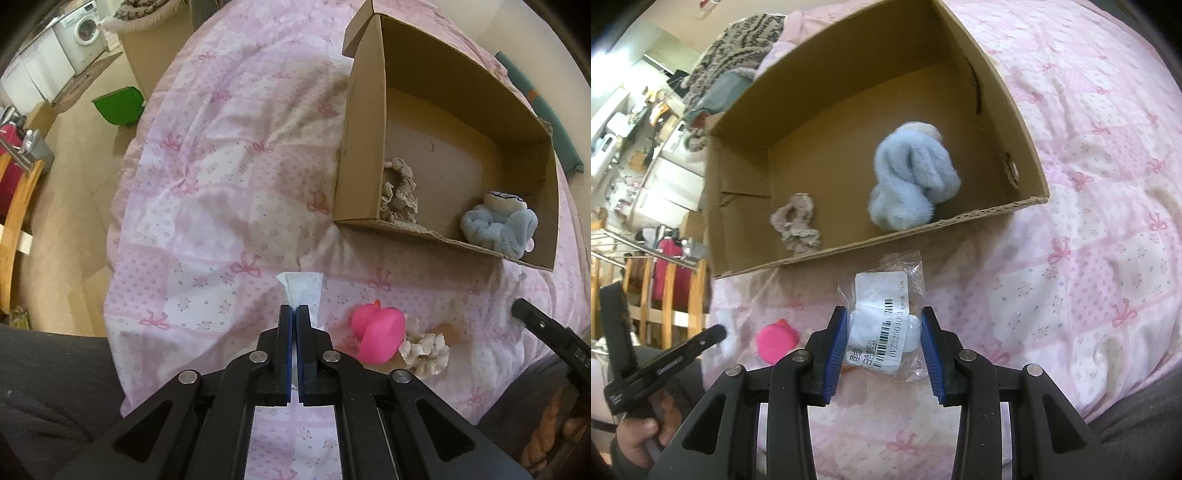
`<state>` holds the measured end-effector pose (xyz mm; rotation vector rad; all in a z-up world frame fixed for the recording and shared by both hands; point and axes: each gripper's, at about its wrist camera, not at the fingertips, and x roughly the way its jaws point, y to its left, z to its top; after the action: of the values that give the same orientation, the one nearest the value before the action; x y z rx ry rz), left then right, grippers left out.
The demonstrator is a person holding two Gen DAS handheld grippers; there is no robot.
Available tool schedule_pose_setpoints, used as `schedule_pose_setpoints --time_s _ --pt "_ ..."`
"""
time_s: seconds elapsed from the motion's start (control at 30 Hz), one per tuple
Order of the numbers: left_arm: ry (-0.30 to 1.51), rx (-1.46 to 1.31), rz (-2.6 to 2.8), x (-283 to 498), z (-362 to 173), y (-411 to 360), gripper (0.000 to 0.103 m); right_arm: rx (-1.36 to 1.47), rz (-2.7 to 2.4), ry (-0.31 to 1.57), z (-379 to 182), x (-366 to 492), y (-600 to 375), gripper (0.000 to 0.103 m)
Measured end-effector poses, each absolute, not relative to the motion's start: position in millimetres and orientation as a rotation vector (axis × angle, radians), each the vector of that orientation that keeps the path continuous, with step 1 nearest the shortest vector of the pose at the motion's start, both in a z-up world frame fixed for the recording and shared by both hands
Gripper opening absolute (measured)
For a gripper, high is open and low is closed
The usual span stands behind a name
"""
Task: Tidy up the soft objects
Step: 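Carry the plastic bag and white cloth with both tools into the box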
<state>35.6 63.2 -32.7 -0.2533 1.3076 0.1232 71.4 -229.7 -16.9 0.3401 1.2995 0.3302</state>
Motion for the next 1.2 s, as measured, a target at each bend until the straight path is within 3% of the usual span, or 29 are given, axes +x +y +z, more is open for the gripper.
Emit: schedule_pose_setpoints --time_s 0.6,0.83,1.2 --pt "0.989 -0.125 0.06 90 73 38 0.002 0.302 0.507 0.997 76 74 -226 0.041" --pt "0.916 -0.107 0.006 116 72 22 0.002 0.263 0.466 0.931 70 100 -220 0.041" --pt "0.867 -0.049 -0.041 134 39 -5 0.002 0.258 0.4 1.018 27 121 -220 0.041"
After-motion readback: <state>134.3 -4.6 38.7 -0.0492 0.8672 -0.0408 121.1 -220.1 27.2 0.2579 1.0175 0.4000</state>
